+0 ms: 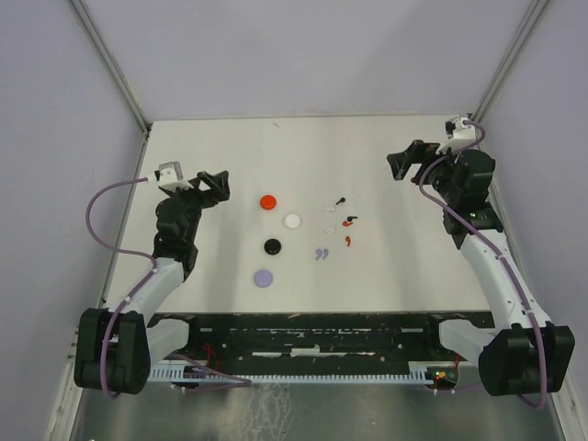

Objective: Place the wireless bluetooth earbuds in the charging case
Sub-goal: Pick up the charging case at the center of the board.

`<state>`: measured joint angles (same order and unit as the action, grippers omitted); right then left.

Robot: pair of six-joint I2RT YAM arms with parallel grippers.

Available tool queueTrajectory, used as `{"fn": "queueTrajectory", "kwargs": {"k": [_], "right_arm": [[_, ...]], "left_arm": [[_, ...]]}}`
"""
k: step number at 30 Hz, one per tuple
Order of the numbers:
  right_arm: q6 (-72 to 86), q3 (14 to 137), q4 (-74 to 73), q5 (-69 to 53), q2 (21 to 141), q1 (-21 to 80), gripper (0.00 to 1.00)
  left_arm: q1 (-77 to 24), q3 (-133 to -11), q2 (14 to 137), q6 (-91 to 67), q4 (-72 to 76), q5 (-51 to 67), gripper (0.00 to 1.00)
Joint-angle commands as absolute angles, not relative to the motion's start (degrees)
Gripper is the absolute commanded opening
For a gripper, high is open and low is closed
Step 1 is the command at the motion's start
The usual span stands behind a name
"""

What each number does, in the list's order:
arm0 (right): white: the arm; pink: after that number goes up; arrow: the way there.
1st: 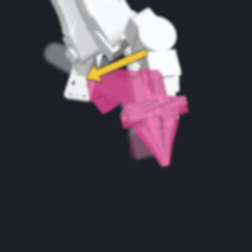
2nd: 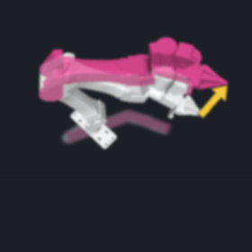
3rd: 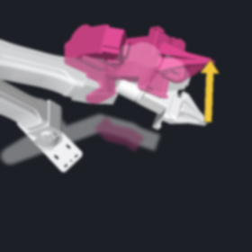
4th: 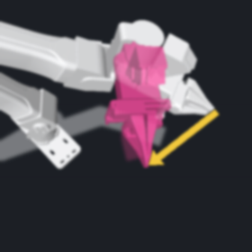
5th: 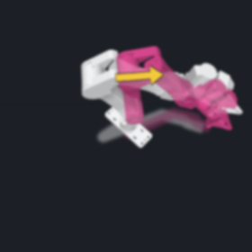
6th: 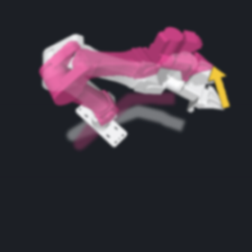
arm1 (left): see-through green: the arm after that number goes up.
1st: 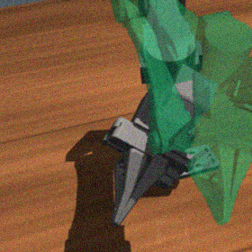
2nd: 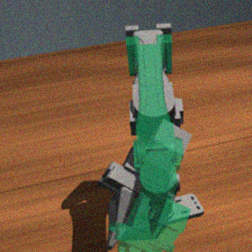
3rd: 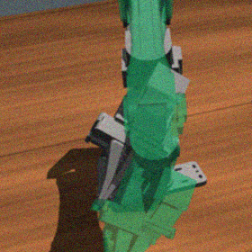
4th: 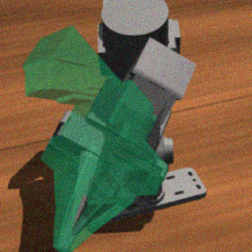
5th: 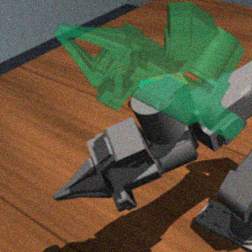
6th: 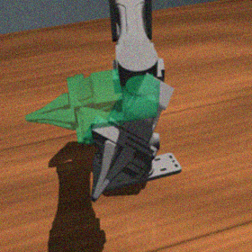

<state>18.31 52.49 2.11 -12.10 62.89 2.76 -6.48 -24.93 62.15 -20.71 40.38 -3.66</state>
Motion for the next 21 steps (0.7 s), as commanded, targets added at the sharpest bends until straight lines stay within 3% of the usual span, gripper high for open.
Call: {"fn": "queueTrajectory", "kwargs": {"k": [1,9,21], "right_arm": [[24.0,52.94,1.46,-28.61,64.58,2.85,0.99],[26.73,53.03,-0.09,-29.27,64.54,2.85,0.99],[22.41,54.05,-7.81,-22.83,63.32,3.01,0.99]], "left_arm": [[-6.46,-29.78,63.53,-32.81,37.84,8.65,0.99],[-6.35,-24.61,65.05,-42.64,52.37,13.48,0.99],[-6.34,-26.65,62.19,-35.49,40.0,12.89,0.99]]}}
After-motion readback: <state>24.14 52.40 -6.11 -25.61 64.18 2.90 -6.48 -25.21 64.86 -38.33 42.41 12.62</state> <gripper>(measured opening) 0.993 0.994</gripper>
